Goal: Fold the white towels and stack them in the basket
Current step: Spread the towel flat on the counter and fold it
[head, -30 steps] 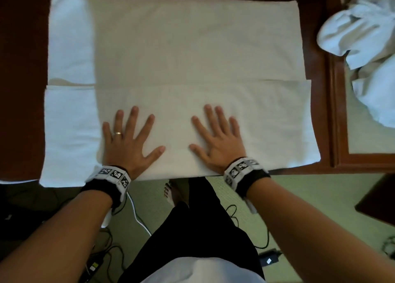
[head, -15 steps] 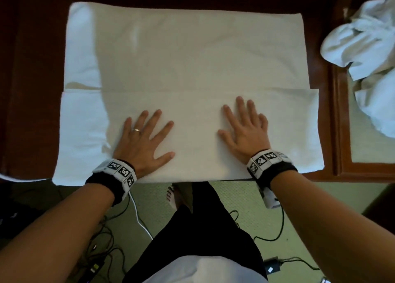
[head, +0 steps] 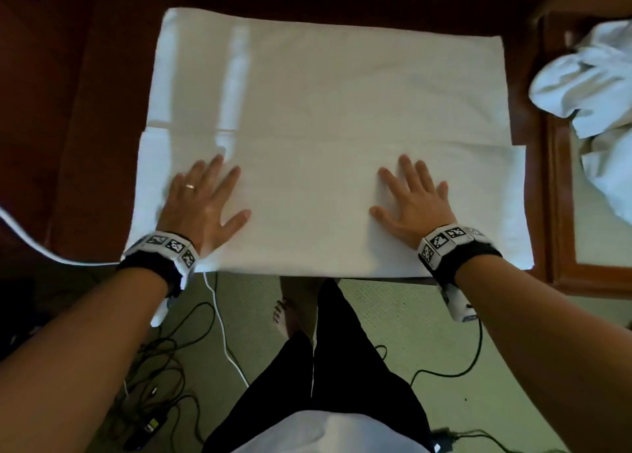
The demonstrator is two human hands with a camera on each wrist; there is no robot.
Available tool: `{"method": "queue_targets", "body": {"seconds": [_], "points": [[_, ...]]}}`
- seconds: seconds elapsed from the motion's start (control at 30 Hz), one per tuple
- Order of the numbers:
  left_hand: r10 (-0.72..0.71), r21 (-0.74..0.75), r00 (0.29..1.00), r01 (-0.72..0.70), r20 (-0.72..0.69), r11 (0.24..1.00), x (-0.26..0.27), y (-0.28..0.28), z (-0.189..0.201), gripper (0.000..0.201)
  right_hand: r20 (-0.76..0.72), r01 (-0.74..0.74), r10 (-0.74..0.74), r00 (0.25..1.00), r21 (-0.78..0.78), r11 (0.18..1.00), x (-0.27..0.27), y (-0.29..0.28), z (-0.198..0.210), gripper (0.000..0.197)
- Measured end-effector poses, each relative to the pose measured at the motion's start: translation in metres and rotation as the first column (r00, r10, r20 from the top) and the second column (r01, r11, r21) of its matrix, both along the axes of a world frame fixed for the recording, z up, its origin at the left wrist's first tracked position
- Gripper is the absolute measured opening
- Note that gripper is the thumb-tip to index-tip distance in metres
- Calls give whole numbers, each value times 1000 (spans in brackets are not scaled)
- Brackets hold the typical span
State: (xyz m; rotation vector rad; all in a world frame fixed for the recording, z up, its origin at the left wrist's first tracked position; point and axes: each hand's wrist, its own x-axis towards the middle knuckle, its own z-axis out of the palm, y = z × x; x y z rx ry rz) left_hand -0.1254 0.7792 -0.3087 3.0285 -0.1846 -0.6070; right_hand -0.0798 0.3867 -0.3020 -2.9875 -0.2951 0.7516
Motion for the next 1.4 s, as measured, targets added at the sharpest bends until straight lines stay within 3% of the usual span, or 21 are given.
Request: {"method": "queue_targets", "body": {"seconds": [0.2, 0.3, 0.47, 0.7, 0.87, 0.93, 1.03, 1.1, 1.2, 1.27, 1.4], "points": [[99, 8, 990, -99, -105, 995, -36, -13, 8, 85, -144, 99, -108, 984, -63, 993, -64, -16, 8, 83], [127, -13, 985, -129, -120, 992, -20, -17, 31, 70, -147, 124, -128, 981, -34, 992, -65, -16, 21, 78], [169, -60, 957, -188, -237, 980, 42, -15, 68, 52, -70, 171, -169, 983, 18, 985, -14, -17, 45, 44], [211, -72, 955, -230, -209, 970, 137, -19, 82, 42, 11, 178, -179, 984, 48, 983, 96, -24, 54, 41], [201, -49, 972, -208, -125, 977, 205, -27, 67, 46, 101, 197, -205, 974, 78, 977, 176, -30, 42, 45], [173, 8, 980, -173, -98, 985, 229, -28, 55, 53, 177, 172, -171, 969, 9, 985, 205, -36, 34, 54], [96, 158, 993, -84, -66, 984, 258, -27, 38, 62, 160, 126, -116, 980, -55, 990, 239, -46, 21, 68], [88, 212, 994, -73, -60, 975, 268, -28, 27, 70, 166, 98, -90, 982, -39, 994, 250, -52, 12, 65], [116, 174, 993, -116, 8, 978, 272, -31, 16, 72, 292, 60, -65, 954, 27, 998, 249, -62, 2, 49], [80, 184, 991, -99, 108, 978, 272, -31, 13, 66, 328, 79, -92, 940, 50, 996, 250, -62, -1, 41], [-42, 218, 970, -11, 239, 976, 278, -35, 21, 31, 294, 95, -94, 951, 8, 995, 271, -59, 11, 34]]}}
